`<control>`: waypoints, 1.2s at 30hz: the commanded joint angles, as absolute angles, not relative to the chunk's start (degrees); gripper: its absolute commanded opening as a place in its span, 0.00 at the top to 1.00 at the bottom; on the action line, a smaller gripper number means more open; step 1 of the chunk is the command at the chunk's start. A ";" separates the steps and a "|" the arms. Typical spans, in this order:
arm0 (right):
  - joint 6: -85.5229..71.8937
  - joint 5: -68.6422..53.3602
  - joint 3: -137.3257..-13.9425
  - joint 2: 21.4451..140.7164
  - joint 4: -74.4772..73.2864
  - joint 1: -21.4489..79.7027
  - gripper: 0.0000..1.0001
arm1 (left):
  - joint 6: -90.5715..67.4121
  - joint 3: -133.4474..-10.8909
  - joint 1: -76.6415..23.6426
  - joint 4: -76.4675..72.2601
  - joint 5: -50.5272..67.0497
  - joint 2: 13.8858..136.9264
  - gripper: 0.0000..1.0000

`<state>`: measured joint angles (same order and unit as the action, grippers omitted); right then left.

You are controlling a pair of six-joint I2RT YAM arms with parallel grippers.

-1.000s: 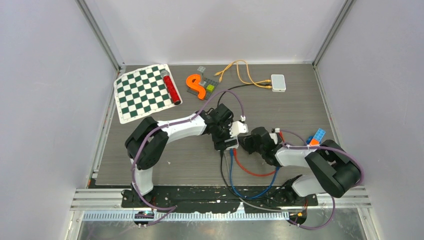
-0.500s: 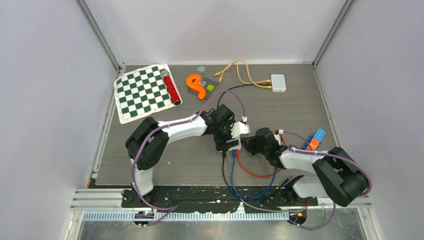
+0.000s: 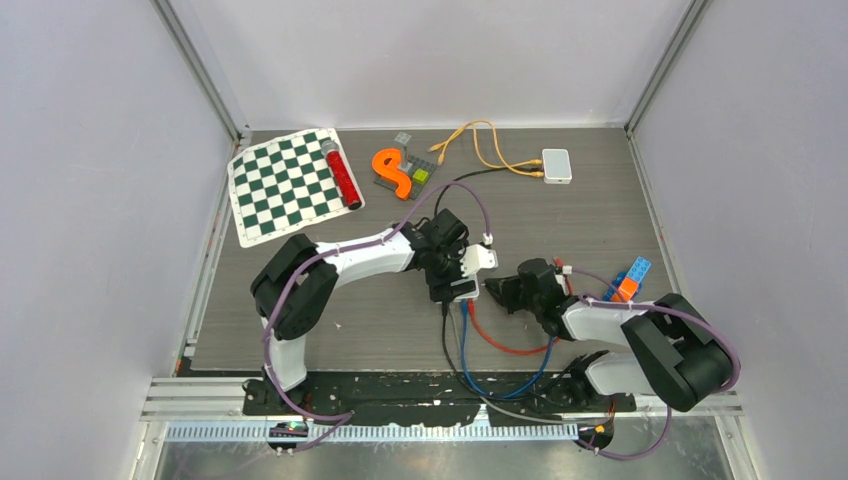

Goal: Pull the plug from the switch port
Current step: Pull the power from the switch port.

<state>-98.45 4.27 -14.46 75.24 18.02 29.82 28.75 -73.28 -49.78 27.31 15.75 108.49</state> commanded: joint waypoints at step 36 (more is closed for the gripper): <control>-71.02 5.18 -31.13 80.03 4.84 16.90 0.43 | 21.60 -78.56 -52.12 28.53 17.33 109.65 0.00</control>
